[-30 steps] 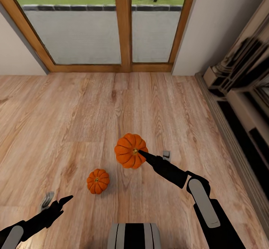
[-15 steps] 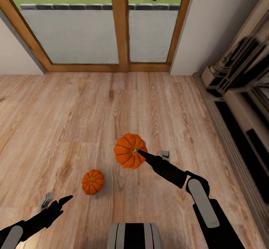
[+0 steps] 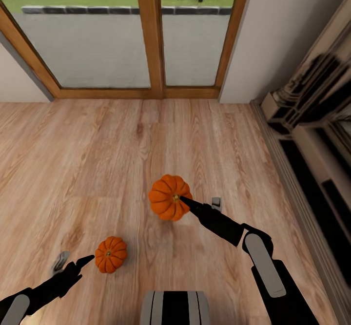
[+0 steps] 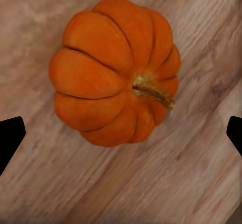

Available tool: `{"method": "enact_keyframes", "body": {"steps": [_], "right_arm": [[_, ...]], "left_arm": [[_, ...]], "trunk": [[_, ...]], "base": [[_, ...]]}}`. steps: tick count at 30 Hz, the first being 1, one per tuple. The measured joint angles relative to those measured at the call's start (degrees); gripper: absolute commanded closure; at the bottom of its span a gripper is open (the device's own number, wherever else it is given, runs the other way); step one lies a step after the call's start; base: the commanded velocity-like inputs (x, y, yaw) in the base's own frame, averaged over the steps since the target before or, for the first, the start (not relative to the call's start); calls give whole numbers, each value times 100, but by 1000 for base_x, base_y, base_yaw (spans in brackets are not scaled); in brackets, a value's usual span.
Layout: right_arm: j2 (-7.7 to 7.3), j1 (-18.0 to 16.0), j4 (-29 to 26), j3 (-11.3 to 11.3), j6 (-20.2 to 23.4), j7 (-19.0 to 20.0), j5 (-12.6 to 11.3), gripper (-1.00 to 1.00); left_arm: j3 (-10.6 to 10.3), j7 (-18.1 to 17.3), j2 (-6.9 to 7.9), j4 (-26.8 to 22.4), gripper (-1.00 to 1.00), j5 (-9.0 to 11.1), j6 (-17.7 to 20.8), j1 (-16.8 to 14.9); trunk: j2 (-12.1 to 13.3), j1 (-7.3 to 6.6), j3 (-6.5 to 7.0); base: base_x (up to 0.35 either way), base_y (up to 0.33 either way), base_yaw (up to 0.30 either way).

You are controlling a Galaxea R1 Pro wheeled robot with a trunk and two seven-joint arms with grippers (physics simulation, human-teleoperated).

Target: Place each of the two pumpkins and all three candles from the living room inside a cabinet in the living room (use any cabinet), then make sure every cabinet is closed, and position the cauldron so it is next to a table in the living room.

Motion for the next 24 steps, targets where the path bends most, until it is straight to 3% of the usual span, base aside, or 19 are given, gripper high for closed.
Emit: {"method": "enact_keyframes", "body": {"steps": [11, 20, 24], "right_arm": [[0, 0, 25, 0, 0, -1, 0, 100], [0, 0, 42, 22, -12, 10, 13, 100], [0, 1, 38, 218, -105, 16, 34, 100]], "left_arm": [[8, -11, 0, 6, -100, -6, -8, -1], [10, -2, 0, 7, -100, -19, -16, -1], [10, -5, -9, 7, -100, -19, -22, 0]], "trunk": [[0, 0, 0], [-12, 23, -199], [-17, 34, -287]], "base": [[103, 28, 0], [1, 0, 0], [0, 0, 0]]}}
